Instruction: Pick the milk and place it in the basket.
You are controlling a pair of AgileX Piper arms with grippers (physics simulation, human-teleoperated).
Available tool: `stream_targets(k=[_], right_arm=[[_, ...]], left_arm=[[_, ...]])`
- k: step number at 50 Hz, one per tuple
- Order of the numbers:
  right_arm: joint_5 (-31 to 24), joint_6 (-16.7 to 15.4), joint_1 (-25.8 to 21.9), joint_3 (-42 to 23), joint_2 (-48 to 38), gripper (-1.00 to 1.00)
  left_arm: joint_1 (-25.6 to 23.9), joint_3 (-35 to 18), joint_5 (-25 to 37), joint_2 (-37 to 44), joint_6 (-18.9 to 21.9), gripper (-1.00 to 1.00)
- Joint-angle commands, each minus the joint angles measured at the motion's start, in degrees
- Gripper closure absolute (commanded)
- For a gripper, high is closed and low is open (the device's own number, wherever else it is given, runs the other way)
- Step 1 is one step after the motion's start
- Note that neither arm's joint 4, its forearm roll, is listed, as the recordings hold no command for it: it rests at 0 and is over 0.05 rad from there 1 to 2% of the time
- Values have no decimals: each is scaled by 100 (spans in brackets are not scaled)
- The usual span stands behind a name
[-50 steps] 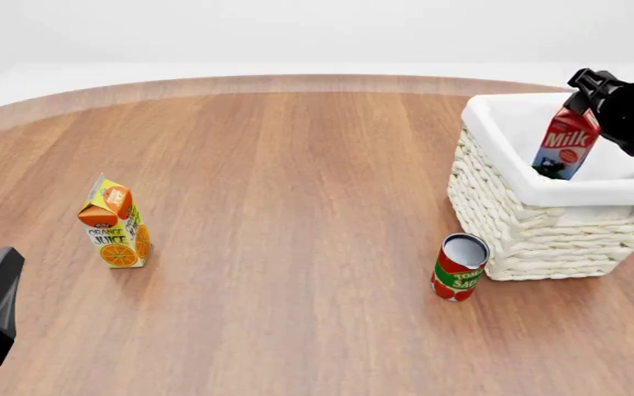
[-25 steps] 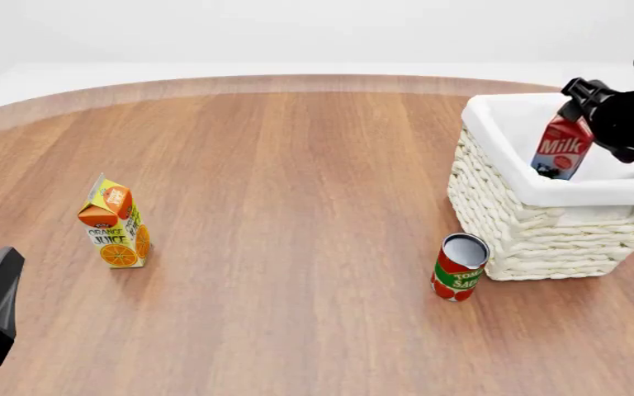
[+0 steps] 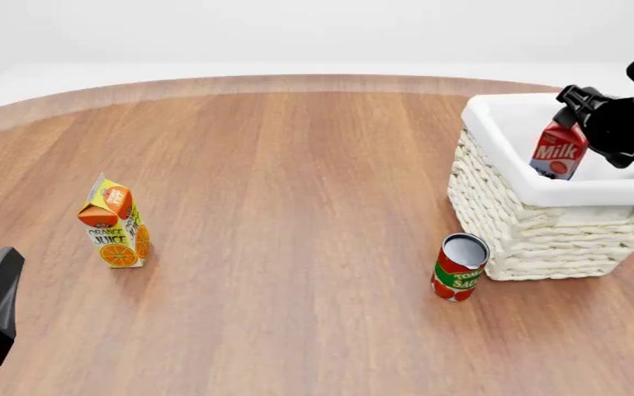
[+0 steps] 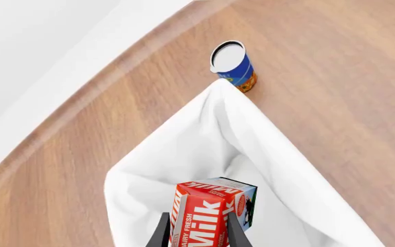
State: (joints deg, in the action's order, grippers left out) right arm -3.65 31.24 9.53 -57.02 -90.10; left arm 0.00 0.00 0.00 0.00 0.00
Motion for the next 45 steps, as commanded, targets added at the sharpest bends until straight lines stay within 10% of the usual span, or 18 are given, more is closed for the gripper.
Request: stream_targets(k=[1, 45], right_arm=[[87, 77, -4, -140, -55, 100], [292, 2, 55, -255, -505, 100]], left_arm=[[0, 0, 0, 0, 0, -100], [0, 0, 0, 0, 0, -100]])
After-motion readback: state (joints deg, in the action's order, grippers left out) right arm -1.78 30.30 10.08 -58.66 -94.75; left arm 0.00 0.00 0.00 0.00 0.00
